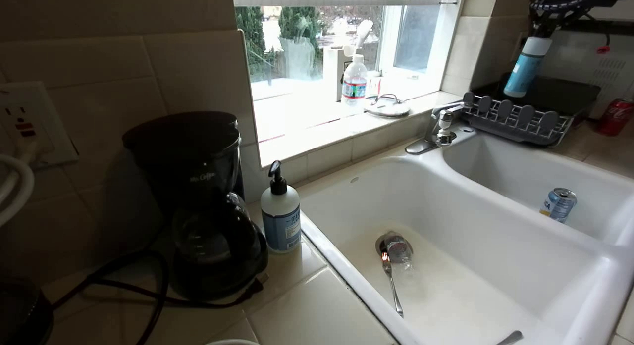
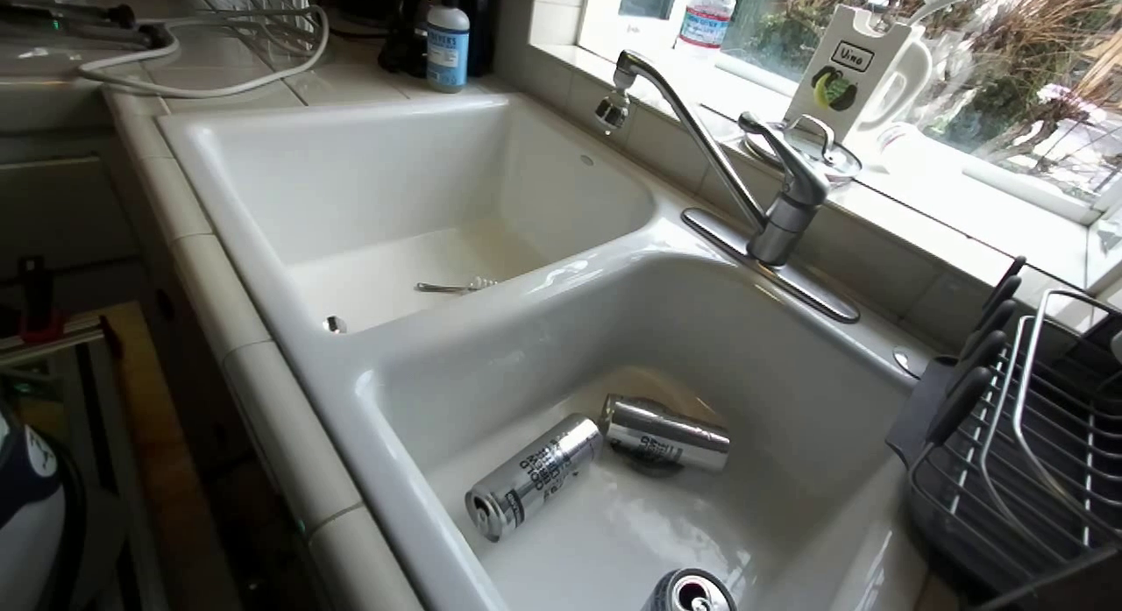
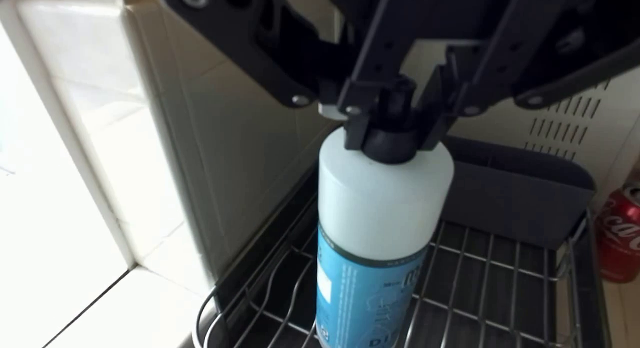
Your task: Move the blue bottle to the right side of the sink
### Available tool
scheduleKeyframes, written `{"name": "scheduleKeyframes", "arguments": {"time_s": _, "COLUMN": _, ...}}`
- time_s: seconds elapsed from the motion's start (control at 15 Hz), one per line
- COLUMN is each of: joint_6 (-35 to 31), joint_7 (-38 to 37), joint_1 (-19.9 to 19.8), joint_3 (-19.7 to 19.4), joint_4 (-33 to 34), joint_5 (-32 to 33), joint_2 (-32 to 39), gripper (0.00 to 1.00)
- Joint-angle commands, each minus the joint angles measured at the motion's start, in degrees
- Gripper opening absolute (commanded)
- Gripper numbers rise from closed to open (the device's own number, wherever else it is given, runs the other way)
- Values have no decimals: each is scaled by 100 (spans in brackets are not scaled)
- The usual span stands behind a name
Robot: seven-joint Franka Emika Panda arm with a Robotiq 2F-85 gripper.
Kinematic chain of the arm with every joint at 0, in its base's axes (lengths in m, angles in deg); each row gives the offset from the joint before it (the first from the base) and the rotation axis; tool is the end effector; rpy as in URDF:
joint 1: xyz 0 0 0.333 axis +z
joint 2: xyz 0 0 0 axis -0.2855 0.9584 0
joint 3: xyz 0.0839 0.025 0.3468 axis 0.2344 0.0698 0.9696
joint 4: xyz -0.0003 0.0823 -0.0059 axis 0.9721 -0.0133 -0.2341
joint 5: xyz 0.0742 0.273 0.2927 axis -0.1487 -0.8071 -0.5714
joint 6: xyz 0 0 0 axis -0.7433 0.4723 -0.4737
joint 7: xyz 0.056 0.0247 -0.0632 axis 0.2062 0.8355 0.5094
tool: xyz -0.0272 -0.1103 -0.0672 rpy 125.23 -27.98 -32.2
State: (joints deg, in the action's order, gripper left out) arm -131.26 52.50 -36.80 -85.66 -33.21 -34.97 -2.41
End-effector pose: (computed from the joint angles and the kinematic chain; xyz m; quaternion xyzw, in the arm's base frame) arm 0.5898 -0.3776 0.6546 0.8111 -0.4949 0.2747 0.1474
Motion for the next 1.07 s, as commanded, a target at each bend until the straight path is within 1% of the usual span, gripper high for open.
{"name": "scheduleKeyframes", "arguments": {"time_s": 0.0, "joint_6": 223, "joint_7": 159, "joint_1": 168, "joint_3": -219, "joint_4": 394, "joint_5": -421, "joint_2": 371, "gripper": 7}}
{"name": "scheduleKeyframes", "arguments": {"time_s": 0.07, "joint_6": 169, "joint_7": -5, "joint_1": 25, "joint_3": -33, "joint_4": 387, "joint_5": -281, "joint_2": 423, "gripper": 7}}
{"name": "scheduleKeyframes", "arguments": {"time_s": 0.2, "joint_6": 110, "joint_7": -153, "joint_1": 70, "joint_3": -70, "joint_4": 462, "joint_5": -133, "joint_2": 550, "gripper": 7}}
{"name": "scheduleKeyframes", "arguments": {"time_s": 0.53, "joint_6": 155, "joint_7": -174, "joint_1": 156, "joint_3": -56, "joint_4": 699, "joint_5": -43, "joint_2": 841, "gripper": 7}}
{"name": "scheduleKeyframes", "arguments": {"time_s": 1.0, "joint_6": 86, "joint_7": -271, "joint_1": 206, "joint_3": -66, "joint_4": 792, "joint_5": -96, "joint_2": 1140, "gripper": 7}}
